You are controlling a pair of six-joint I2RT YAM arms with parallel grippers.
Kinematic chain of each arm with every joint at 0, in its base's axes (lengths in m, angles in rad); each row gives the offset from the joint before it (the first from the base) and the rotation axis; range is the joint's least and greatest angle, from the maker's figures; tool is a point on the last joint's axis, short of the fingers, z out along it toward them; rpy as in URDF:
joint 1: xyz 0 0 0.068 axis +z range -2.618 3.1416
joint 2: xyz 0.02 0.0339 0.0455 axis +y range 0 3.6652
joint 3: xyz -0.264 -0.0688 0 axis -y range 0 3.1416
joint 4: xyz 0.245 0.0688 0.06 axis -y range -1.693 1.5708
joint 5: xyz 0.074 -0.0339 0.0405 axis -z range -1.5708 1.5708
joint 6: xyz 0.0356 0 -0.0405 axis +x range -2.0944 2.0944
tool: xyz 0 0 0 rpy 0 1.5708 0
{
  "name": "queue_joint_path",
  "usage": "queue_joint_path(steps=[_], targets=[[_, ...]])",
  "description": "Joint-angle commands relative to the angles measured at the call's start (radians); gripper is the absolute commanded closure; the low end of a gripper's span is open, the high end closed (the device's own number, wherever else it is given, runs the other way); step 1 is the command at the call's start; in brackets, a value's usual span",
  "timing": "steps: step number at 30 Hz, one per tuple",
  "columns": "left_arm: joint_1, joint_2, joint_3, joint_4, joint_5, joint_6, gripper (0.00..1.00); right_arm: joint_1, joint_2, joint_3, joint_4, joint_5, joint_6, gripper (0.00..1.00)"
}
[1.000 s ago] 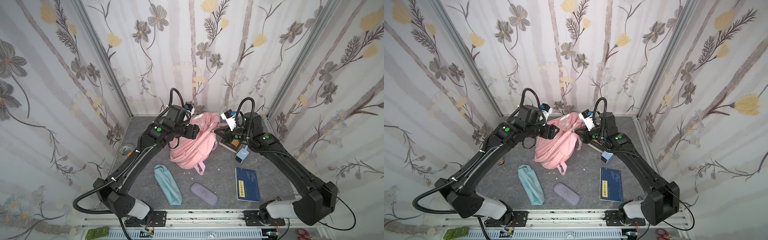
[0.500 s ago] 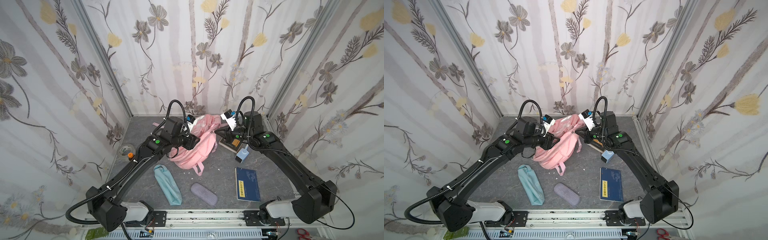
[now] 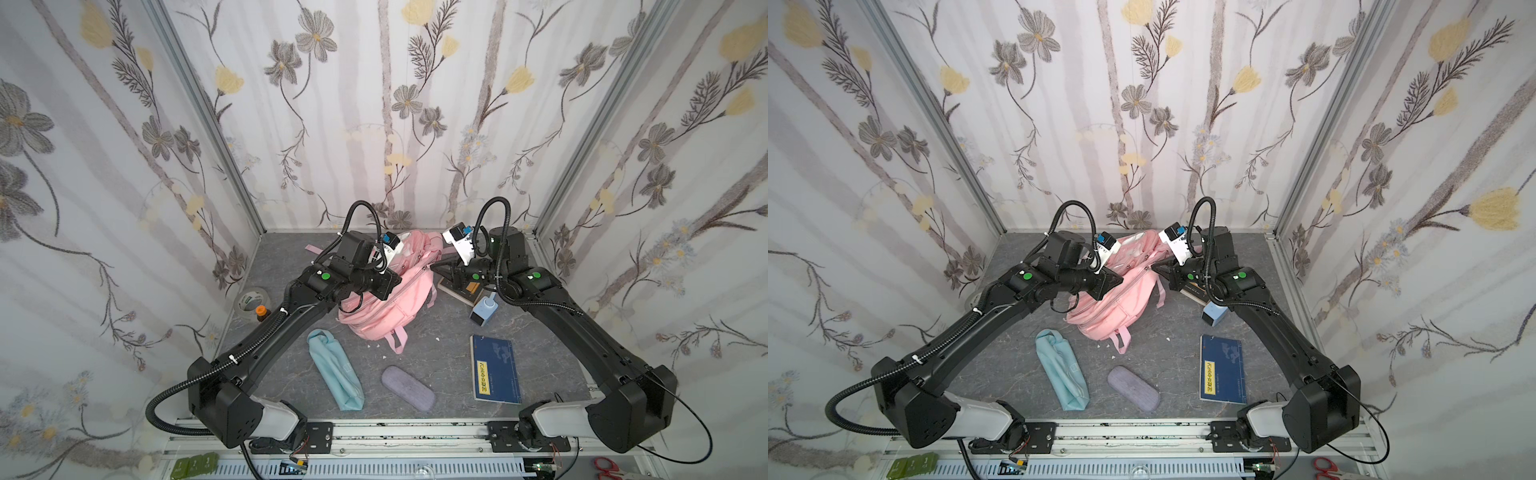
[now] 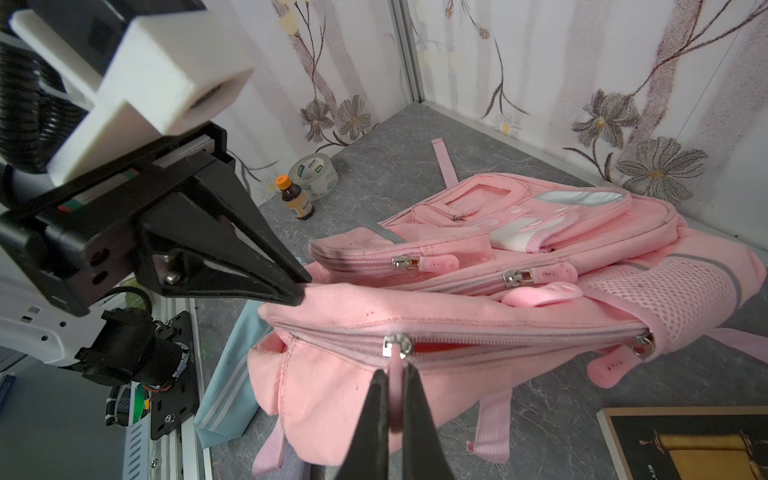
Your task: Pack the student bag
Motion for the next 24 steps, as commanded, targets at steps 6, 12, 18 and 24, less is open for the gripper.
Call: queue_joint_path(steps=[6,12,18,24], targets=[[0.001,0.023,0.027,-0.021,0.013,0.005,0.66,0.001,-0.019,0.002,0.085,-0.030,0.007,1.00],[0.002,0.045,0.038,-0.037,0.026,-0.013,0.95,0.001,-0.021,0.010,0.079,-0.025,-0.003,1.00],[0.001,0.033,0.048,-0.012,0.016,-0.042,1.00,0.001,-0.021,0.015,0.077,-0.004,0.006,1.00],[0.001,0.036,0.088,0.041,-0.017,-0.150,1.00,0.014,-0.020,0.015,0.078,0.025,0.018,1.00]])
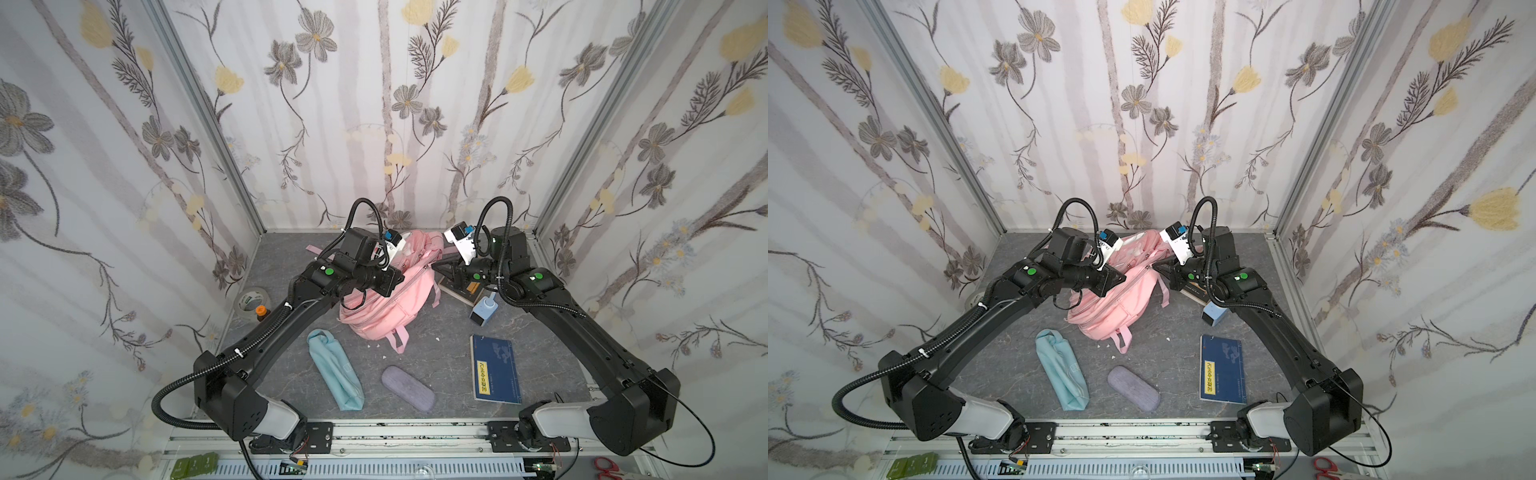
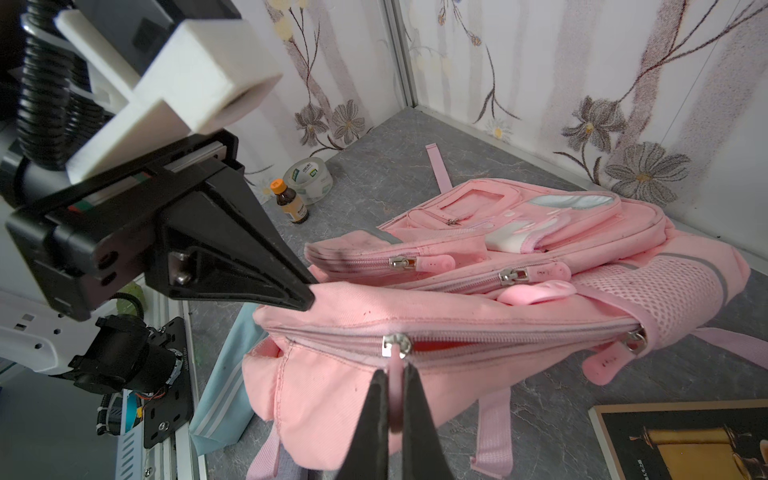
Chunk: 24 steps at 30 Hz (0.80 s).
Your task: Pack the student bag
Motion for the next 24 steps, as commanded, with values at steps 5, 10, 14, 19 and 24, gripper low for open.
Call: queue_joint_path(steps=[5,10,14,19,24], targets=[[0.000,0.068,0.158,0.014,-0.060,-0.265,1.00,0.050,-0.005,-0.005,0.131,-0.051,0.044,1.00],[0.001,0.120,0.285,-0.027,-0.079,-0.403,1.00,0.107,-0.004,-0.042,0.210,-0.064,0.093,1.00],[0.001,0.158,0.382,-0.039,-0.085,-0.491,1.00,0.126,-0.006,-0.080,0.256,-0.056,0.129,1.00],[0.001,0.194,0.468,-0.058,-0.148,-0.584,1.00,0.123,-0.028,-0.105,0.247,0.033,0.128,1.00],[0.001,0.235,0.547,-0.080,-0.170,-0.583,1.00,0.067,-0.041,-0.101,0.221,0.082,0.143,1.00]])
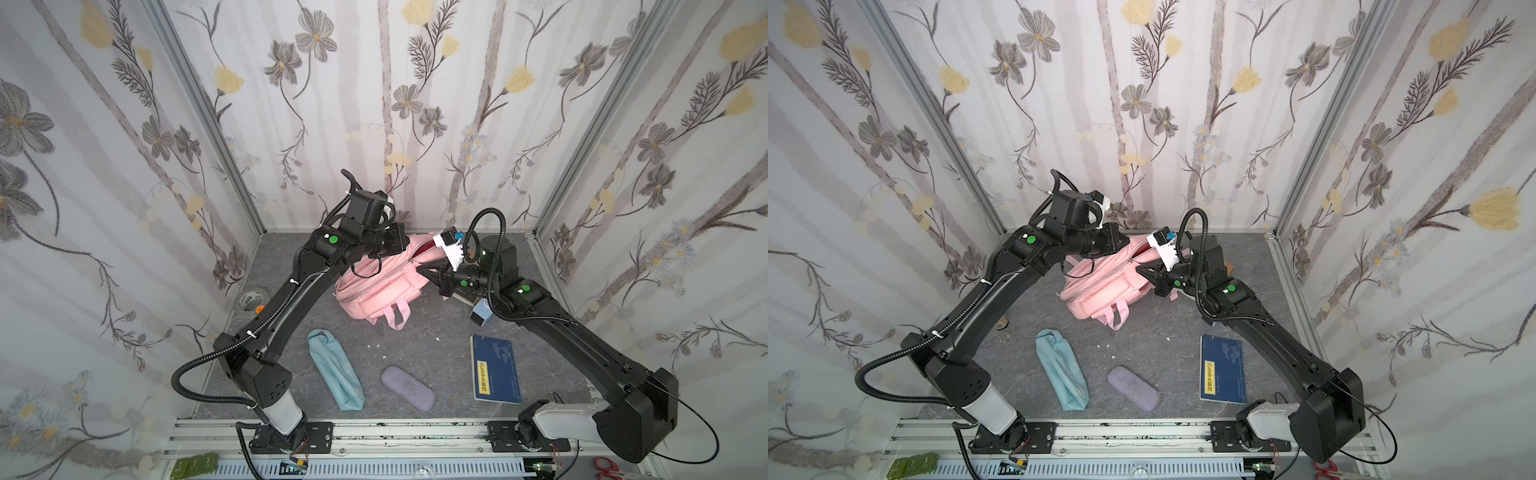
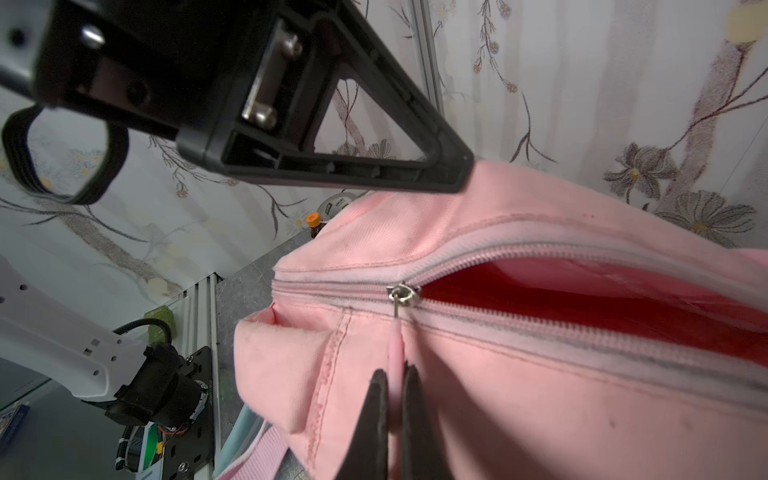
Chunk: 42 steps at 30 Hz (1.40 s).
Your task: Pack the student bag
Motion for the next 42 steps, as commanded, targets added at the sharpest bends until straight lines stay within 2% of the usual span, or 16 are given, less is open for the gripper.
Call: queue_joint_path(steps=[1,2,3,5,7,8,14,19,22,26,28,33,38,42], targets=[[0.000,0.011,0.045,0.079,-0.042,-0.004,1.00,-0.040,-0.003,0.007,-0.012,0.040,0.021,1.00],[-0.001,0.010,0.043,0.072,-0.046,0.028,1.00,-0.057,-0.003,0.013,-0.014,0.027,0.017,1.00],[0.001,0.006,0.039,0.059,-0.053,0.065,0.95,-0.070,-0.003,0.019,-0.014,0.015,0.010,1.00],[0.001,-0.010,0.017,0.016,-0.079,0.151,0.58,-0.096,-0.001,0.037,-0.018,0.001,-0.004,1.00],[0.000,-0.040,-0.041,0.015,-0.066,0.231,0.41,-0.116,0.008,0.059,-0.029,-0.029,-0.020,1.00],[-0.001,-0.061,-0.088,0.029,-0.040,0.265,0.40,-0.125,0.016,0.072,-0.041,-0.048,-0.033,1.00],[-0.005,-0.156,-0.342,0.162,0.085,0.329,0.41,-0.132,0.056,0.130,-0.125,-0.094,-0.117,1.00],[-0.012,-0.184,-0.454,0.242,0.062,0.379,0.44,-0.136,0.068,0.142,-0.121,-0.124,-0.129,1.00],[-0.013,-0.174,-0.463,0.234,0.033,0.417,0.55,-0.136,0.074,0.151,-0.122,-0.128,-0.131,1.00],[-0.013,-0.161,-0.450,0.227,0.034,0.449,0.88,-0.137,0.079,0.158,-0.141,-0.132,-0.151,1.00],[-0.014,-0.157,-0.449,0.234,0.052,0.453,1.00,-0.139,0.080,0.157,-0.145,-0.129,-0.155,1.00],[-0.014,-0.151,-0.448,0.273,0.071,0.394,1.00,-0.137,0.095,0.154,-0.153,-0.092,-0.152,1.00],[-0.013,-0.149,-0.449,0.342,0.068,0.245,1.00,-0.098,0.110,0.165,-0.178,-0.075,-0.187,1.00],[-0.014,-0.110,-0.397,0.331,0.088,0.146,1.00,-0.055,0.112,0.170,-0.188,-0.070,-0.222,1.00]])
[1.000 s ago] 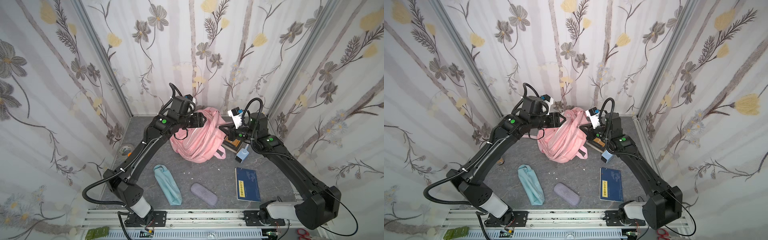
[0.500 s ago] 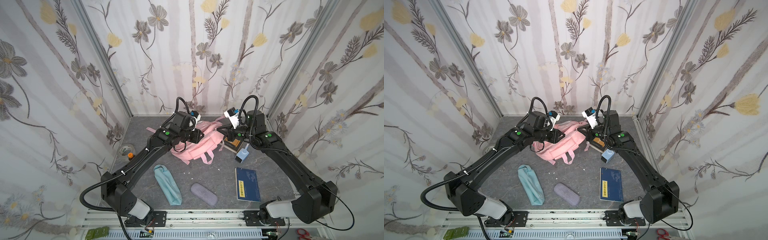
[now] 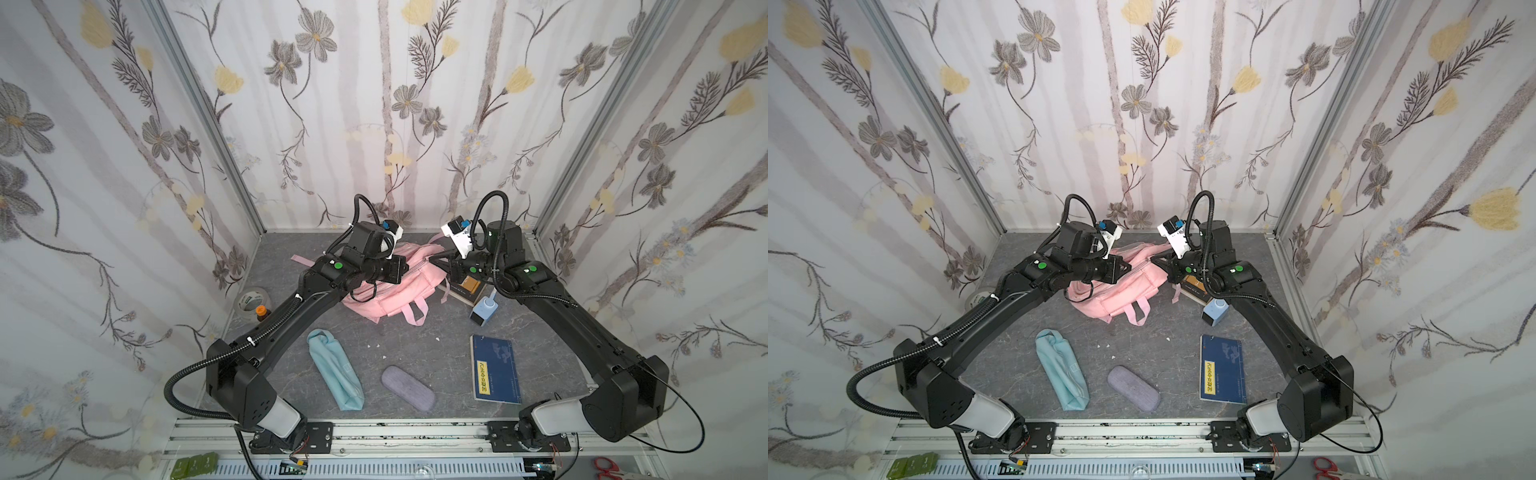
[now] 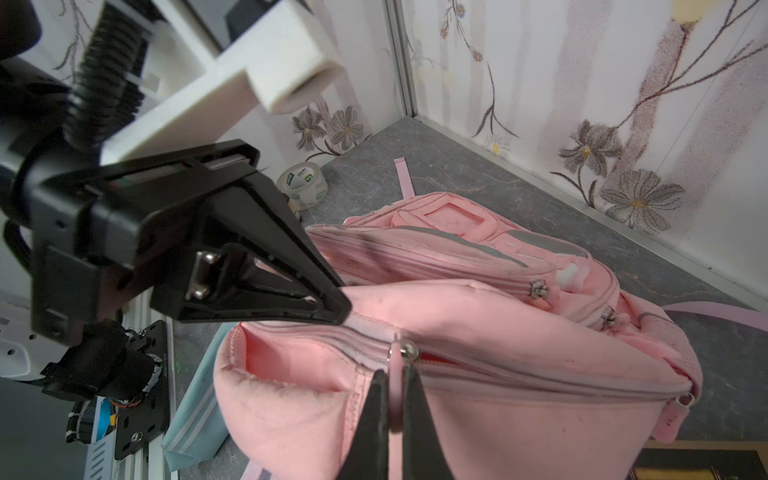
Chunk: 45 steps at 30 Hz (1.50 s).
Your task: Pack the student bag
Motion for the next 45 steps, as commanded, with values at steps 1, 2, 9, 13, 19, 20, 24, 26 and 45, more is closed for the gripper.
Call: queue_joint_path(steps=[1,2,9,13,19,20,24,26,45], targets=[[0.001,0.031,0.058,0.079,0.017,-0.129,1.00,0.020,0.006,0.010,0.016,-0.034,-0.040,1.00],[0.000,0.041,0.080,0.072,0.017,-0.144,1.00,0.023,0.005,0.007,0.019,-0.038,-0.038,1.00],[0.007,0.064,0.160,0.068,-0.033,-0.242,1.00,0.039,-0.041,-0.033,0.049,-0.044,-0.016,1.00],[0.018,0.072,0.197,0.078,-0.050,-0.289,1.00,0.047,-0.079,-0.077,0.091,-0.050,0.017,1.00],[0.019,0.079,0.220,0.130,-0.074,-0.381,1.00,0.080,-0.103,-0.114,0.126,-0.042,0.043,1.00],[0.018,0.082,0.221,0.144,-0.068,-0.396,1.00,0.085,-0.107,-0.121,0.139,-0.044,0.053,1.00],[0.008,0.106,0.239,0.153,-0.042,-0.415,1.00,0.108,-0.117,-0.136,0.185,-0.040,0.084,1.00],[0.003,0.117,0.248,0.153,-0.029,-0.421,1.00,0.115,-0.117,-0.135,0.195,-0.037,0.096,1.00],[-0.010,0.210,0.415,-0.075,-0.003,-0.113,0.57,-0.129,-0.024,-0.143,0.193,0.036,0.285,1.00]])
